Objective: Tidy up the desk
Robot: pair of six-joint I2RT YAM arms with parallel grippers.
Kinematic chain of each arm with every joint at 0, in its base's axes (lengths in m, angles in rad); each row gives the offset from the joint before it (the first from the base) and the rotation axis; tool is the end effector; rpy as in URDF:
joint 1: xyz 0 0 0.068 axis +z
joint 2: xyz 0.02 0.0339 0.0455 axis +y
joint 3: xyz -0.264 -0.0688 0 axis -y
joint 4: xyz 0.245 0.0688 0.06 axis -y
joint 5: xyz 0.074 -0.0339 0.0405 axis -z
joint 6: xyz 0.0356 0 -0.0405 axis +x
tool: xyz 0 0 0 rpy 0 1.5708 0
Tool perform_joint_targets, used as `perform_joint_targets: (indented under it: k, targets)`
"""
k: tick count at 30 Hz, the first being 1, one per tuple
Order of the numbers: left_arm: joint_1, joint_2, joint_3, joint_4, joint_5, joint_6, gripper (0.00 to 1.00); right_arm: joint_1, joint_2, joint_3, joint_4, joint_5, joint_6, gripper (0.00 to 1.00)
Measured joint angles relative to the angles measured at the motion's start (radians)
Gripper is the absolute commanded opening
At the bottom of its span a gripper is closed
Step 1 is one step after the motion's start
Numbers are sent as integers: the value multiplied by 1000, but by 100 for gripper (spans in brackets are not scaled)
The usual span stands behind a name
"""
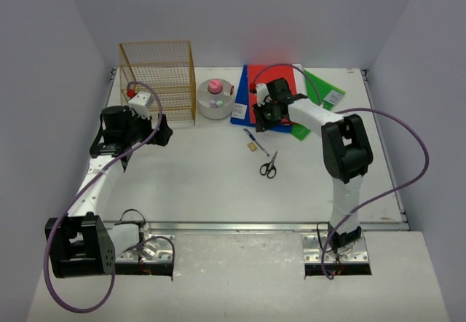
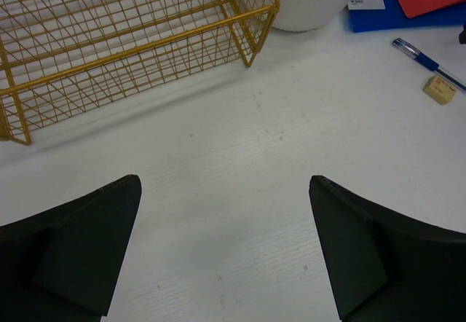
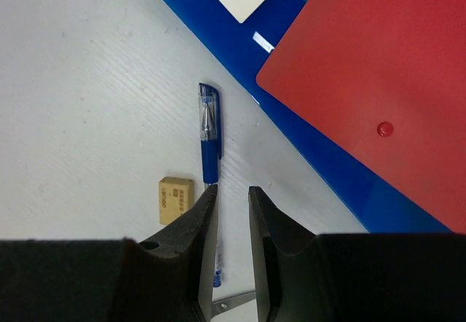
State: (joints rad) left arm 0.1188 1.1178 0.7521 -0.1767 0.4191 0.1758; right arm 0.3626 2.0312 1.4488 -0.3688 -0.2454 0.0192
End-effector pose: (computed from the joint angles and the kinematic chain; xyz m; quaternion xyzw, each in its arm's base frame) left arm 0.2459 0.0148 0.2643 0.1265 0.8484 -0.1086 0.5024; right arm 0.4064 0.1634 0.1770 -0.1983 0.9250 0.1719 0.2750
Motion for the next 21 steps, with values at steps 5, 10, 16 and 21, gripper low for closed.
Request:
perform_joint_targets:
  k: [5,10,16,21]
  targets:
    - [0,6,0,1,0,-2,100,17,28,19,-7,35,33,26]
    - [0,17,0,0,0,-6,100,45,33,20,23,68,41,28]
    - [0,21,0,0,0,-9,100,93,73,20,51,117,25,31]
    - [0,28,0,0,0,-12,100,113,113,20,55,149,5,34]
